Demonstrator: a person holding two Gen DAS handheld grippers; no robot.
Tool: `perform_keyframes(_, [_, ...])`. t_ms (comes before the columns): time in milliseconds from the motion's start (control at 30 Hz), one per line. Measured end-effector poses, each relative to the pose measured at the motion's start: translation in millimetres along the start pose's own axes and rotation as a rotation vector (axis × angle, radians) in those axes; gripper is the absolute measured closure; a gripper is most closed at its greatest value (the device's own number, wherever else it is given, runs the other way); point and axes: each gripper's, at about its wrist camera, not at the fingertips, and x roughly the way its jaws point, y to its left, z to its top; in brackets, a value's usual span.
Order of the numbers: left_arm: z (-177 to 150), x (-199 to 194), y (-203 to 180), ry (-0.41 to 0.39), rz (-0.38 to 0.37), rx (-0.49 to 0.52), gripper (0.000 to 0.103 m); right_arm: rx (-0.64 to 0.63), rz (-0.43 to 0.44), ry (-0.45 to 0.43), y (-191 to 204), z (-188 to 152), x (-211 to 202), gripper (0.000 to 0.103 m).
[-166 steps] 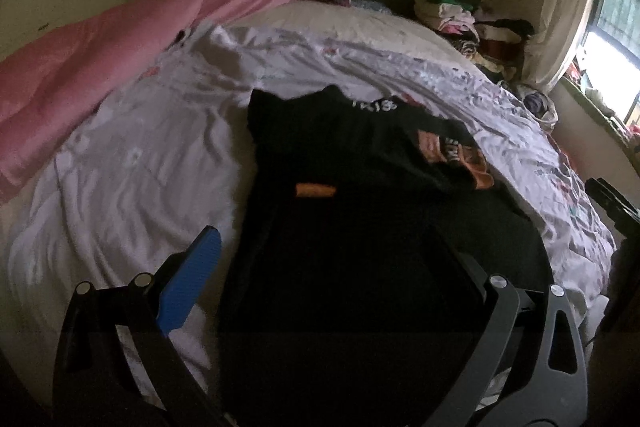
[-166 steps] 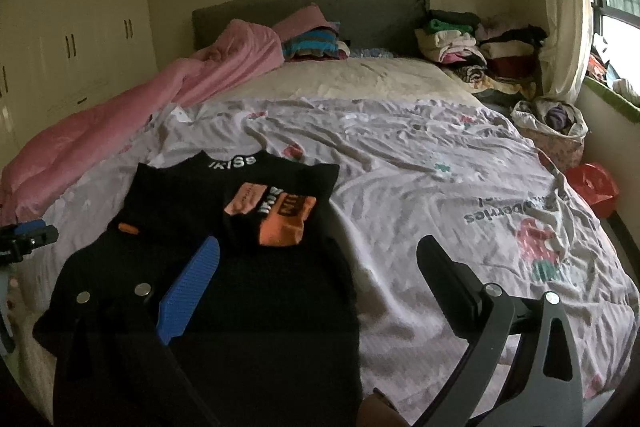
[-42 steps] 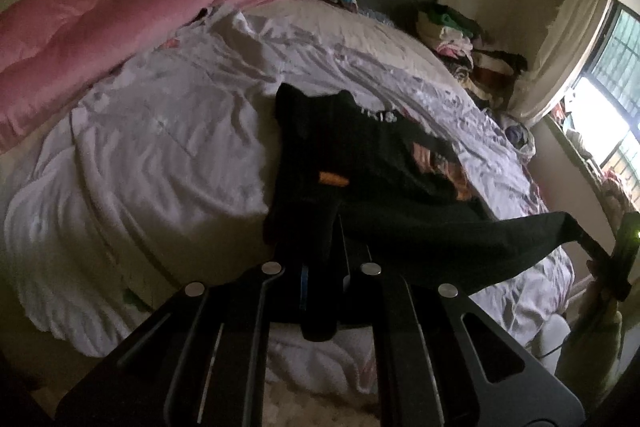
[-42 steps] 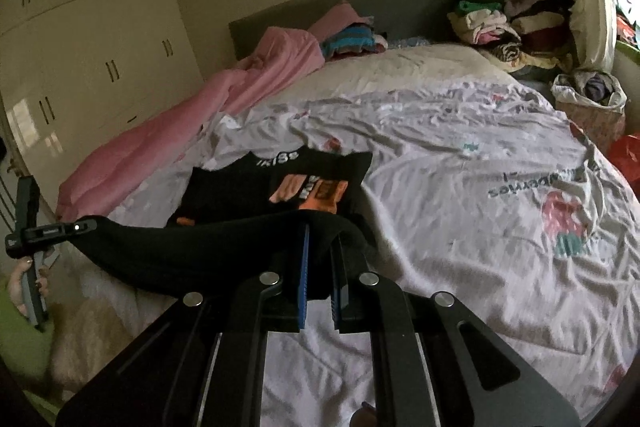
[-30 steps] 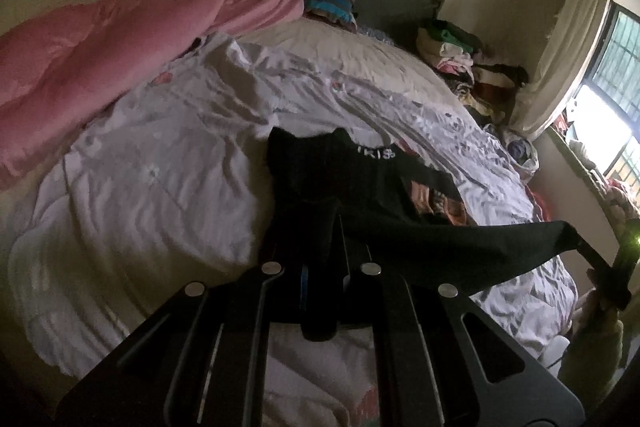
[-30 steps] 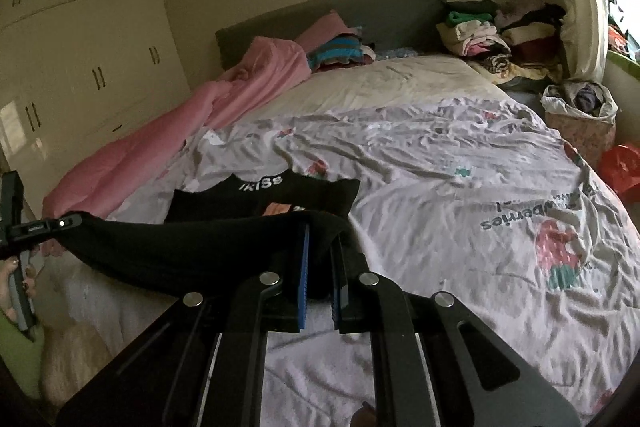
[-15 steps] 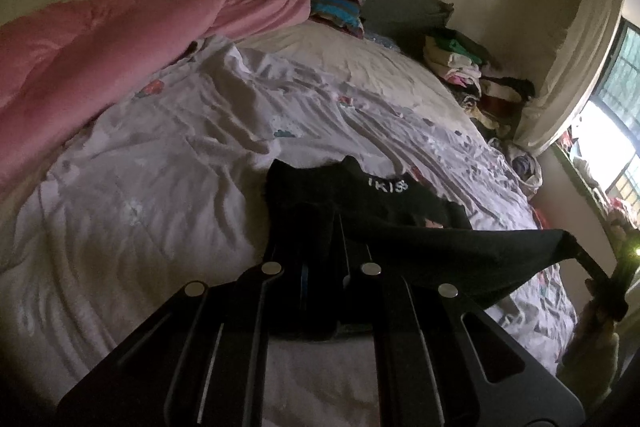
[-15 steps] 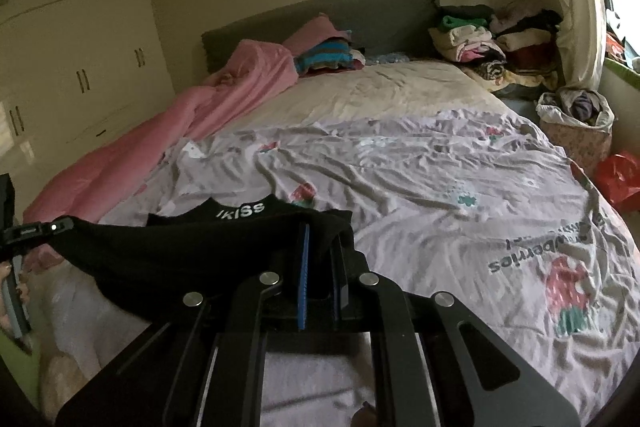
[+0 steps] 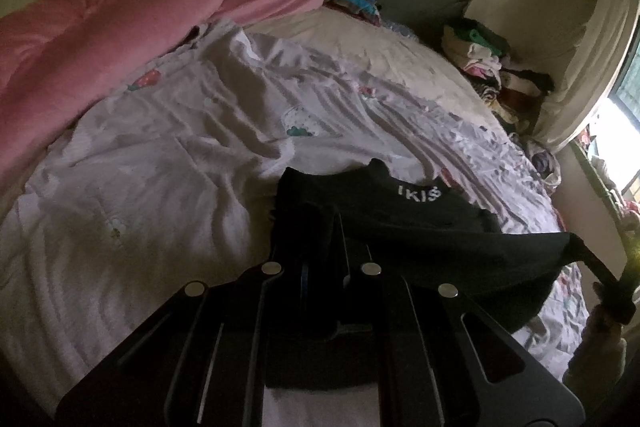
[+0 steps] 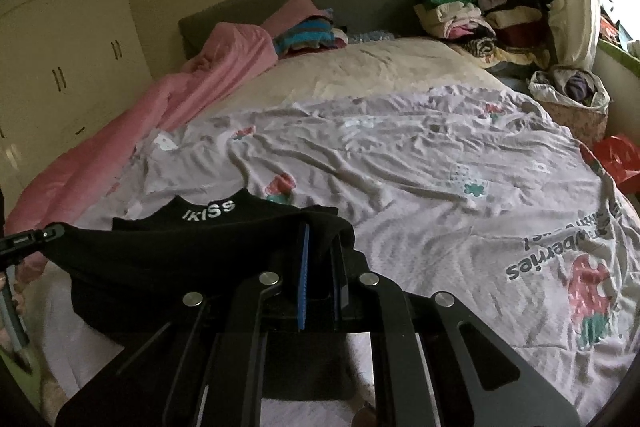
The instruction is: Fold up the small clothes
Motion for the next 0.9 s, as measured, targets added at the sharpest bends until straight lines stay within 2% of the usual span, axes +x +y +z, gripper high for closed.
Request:
perform_keyframes(467, [-16.8, 52.0, 19.5, 0.020, 0.050, -0.086, 0.098, -0.008, -0.060, 0.064, -1.7, -10.3, 48.6, 0.093])
perform_keyframes(533, [-19.7, 51.4, 21.2, 0.003, 0.044, -0.089, 0.096, -0.018, -0.083, 0.059, -0.2, -12.3, 50.2, 0.085])
perform_keyframes(567, [-20.5, 49.6, 21.4, -0.007, 0.042, -0.093, 0.090, -0.022, -0.094, 0.058, 0.1, -13.1, 49.9, 0.082])
perform_keyframes(600, [-20.7, 47.3, 21.8, -0.019, 0.041, -0.094, 0.078, -0.024, -0.101, 0.054, 0.4, -13.6, 49.3, 0.066])
perform_keyframes(633, [-20.8, 40.0, 21.5, -0.052, 0.059, -0.085, 0.071, -0.023, -0.108, 0.046, 0.2, -14.5, 47.9, 0.057])
perform_keyframes(667, [-20.5, 35.6, 20.9, -0.071, 0.060, -0.082, 0.060, -0.026, -0.112, 0.034, 1.5, -16.3, 44.6, 0.057])
perform_keyframes(800, [-21.0, 12.1, 16.1, -0.143, 0.051, -0.049, 0.058, -0.065, -0.125, 0.008, 12.4, -23.1, 32.2, 0.056])
perform_keyframes(900, [-25.7, 5.6, 5.6, -0.151, 0.034, -0.006, 0.058, -0.119, -0.108, -0.014, 27.2, -30.3, 20.5, 0.056])
